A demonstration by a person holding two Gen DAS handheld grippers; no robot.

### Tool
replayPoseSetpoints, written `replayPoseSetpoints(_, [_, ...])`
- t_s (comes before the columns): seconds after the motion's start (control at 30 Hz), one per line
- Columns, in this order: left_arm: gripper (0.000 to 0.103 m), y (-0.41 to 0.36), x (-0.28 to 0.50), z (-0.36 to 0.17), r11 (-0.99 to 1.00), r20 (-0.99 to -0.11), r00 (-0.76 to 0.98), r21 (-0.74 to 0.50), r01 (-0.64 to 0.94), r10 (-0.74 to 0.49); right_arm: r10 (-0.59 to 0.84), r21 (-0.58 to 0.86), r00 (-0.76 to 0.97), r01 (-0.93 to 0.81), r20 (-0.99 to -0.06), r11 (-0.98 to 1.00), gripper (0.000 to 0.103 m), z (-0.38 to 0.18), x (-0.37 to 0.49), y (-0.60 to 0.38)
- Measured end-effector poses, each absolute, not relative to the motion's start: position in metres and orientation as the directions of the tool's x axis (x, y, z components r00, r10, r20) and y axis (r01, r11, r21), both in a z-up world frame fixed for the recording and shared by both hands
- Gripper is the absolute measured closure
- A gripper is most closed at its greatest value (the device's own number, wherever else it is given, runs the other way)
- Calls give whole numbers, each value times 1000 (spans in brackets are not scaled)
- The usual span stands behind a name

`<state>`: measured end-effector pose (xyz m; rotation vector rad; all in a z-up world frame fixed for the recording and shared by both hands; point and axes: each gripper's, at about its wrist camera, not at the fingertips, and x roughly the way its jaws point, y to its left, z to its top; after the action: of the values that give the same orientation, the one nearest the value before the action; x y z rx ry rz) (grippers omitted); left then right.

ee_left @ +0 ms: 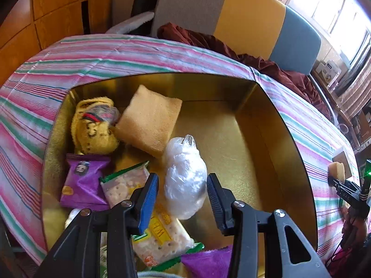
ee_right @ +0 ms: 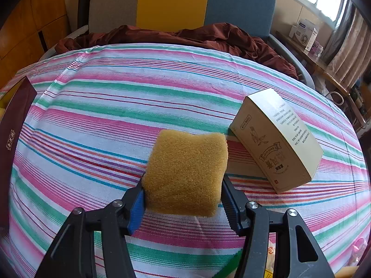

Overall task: Organize objects
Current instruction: 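Carry the yellow sponge into the gold tray and open the right gripper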

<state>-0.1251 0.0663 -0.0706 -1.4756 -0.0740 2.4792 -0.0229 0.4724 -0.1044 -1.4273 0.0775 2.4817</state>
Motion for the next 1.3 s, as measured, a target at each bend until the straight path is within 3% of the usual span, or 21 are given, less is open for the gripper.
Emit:
replayPoseSetpoints(0.8, [60, 36, -55, -26, -970, -755, -623, -68, -235, 204, 176, -68, -482, -232, -858, -970, 49, -85, -15, 449])
replayPoseSetpoints(1.03, [60, 25, -45, -21, -969, -728, -654, -56, -240, 204, -8, 96, -598, -117, -802, -988, 48, -38, -15, 377])
replayPoseSetpoints(1.3, [60, 8, -38, -24, -972, -724, -657, -85, -219, 212, -220, 144, -619, 171, -754, -975, 48, -7, -36, 246])
